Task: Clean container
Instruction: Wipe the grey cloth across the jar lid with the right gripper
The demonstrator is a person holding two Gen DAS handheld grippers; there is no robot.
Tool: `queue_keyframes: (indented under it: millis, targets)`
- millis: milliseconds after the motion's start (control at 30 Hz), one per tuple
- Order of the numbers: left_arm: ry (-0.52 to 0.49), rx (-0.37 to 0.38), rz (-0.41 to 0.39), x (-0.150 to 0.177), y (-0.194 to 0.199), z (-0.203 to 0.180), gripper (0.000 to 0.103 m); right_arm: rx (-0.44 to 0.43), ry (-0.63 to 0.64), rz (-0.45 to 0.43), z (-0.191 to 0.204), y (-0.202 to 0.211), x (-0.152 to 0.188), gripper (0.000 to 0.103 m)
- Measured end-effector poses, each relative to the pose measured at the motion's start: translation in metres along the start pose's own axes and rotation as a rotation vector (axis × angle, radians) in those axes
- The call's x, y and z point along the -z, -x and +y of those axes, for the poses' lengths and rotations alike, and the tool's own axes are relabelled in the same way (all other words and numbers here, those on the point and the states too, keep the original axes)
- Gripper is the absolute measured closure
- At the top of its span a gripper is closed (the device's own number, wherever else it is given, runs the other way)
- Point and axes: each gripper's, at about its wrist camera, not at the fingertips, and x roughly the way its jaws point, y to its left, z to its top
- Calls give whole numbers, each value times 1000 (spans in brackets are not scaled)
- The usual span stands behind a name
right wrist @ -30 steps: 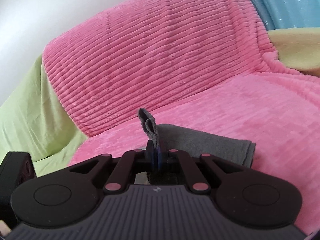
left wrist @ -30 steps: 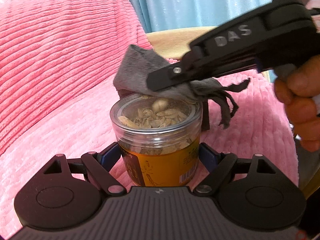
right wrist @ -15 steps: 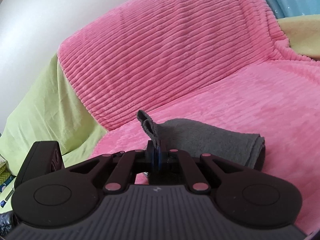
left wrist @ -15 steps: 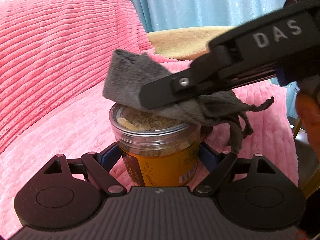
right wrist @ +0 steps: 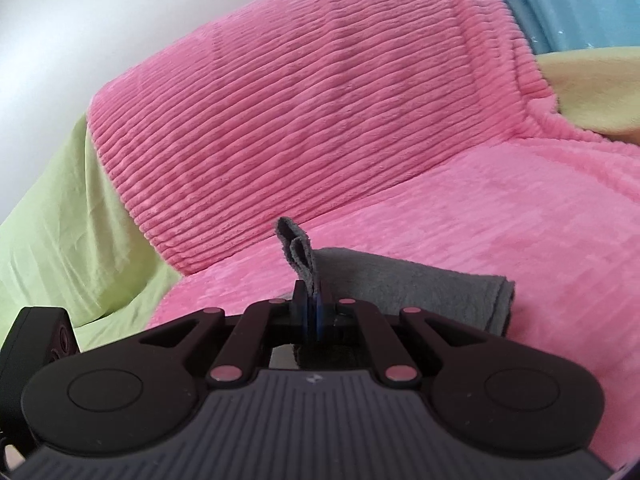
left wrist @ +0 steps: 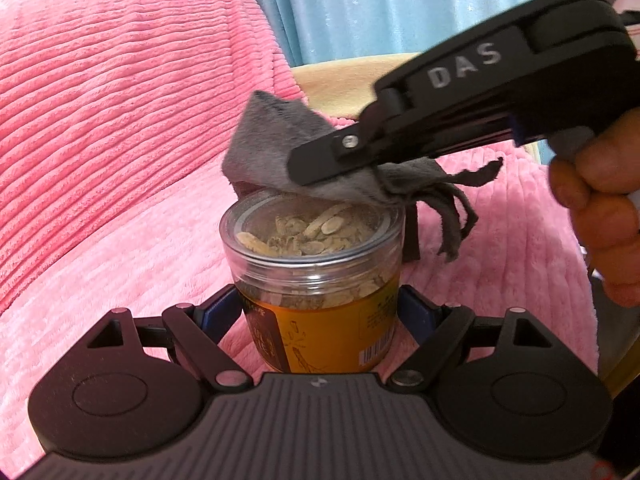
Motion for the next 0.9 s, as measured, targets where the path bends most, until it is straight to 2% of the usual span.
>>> queue_keyframes:
  millis: [233,533,700,900]
  targets:
    - [3,4,1,-1,-2,3,19,-25,-9,10,9,16,11,102]
    - [10,4,3,2,2,0,19,-71,-17,21,16,4,11,102]
    - [15,2,1,3,9,-8,19,-53,24,13,17,-8,6,102]
    - [4,-2,-4,3,11,-11,19,16,17,-14,3,-5,1,102]
